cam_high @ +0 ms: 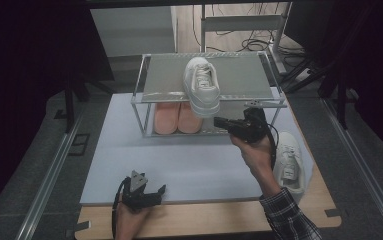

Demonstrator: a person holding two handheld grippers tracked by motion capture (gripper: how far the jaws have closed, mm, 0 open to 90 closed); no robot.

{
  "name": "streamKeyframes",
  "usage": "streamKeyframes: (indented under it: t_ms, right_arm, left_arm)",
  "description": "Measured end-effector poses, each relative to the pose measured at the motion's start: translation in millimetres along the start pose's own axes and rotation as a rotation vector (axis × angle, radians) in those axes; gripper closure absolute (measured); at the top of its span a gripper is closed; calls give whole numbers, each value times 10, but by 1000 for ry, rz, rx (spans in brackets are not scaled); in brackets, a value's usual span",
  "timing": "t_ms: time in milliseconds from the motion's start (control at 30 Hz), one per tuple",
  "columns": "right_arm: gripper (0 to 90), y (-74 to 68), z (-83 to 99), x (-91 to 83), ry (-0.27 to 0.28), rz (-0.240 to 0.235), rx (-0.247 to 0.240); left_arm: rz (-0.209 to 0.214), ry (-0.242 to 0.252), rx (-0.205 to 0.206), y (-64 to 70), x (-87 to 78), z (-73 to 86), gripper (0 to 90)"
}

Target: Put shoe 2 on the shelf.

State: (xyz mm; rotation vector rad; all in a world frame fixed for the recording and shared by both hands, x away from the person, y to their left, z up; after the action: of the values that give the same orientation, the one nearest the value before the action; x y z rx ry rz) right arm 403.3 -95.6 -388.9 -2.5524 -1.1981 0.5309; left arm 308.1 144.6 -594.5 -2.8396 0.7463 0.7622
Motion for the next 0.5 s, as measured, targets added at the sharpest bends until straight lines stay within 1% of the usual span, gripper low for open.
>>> streamKeyframes:
  t_ms: [67,233,367,433,500]
  right_arm:
    - [896,-8,6,49,-9,18,-22]
    - [896,3,9,116,-11,36,-40]
    - [896,35,1,149,-10,50,-33]
    - [897,38,-9,161,-2,39,-19]
    - [897,40,-9,172,-7,34,-16]
  left_arm:
    - [0,0,0,0,0,0,109]
    - [0,0,0,0,0,0,109]
    - [0,0,0,0,0,0,109]
    - [0,0,0,0,0,0,109]
    - [0,0,0,0,0,0,109]
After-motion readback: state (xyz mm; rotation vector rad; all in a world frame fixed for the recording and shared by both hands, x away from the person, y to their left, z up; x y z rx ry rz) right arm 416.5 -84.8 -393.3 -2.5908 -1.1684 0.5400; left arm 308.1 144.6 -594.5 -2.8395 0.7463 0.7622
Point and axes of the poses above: each handheld gripper's, and its own axes: x roughly forward along the jaws, z roughly out of its underside, y roughly to its right, the point moved 9 cm from there along x, roughly forward along the jaws, and after that the axes turned 8 degrees about y, right-handed, at the moved point
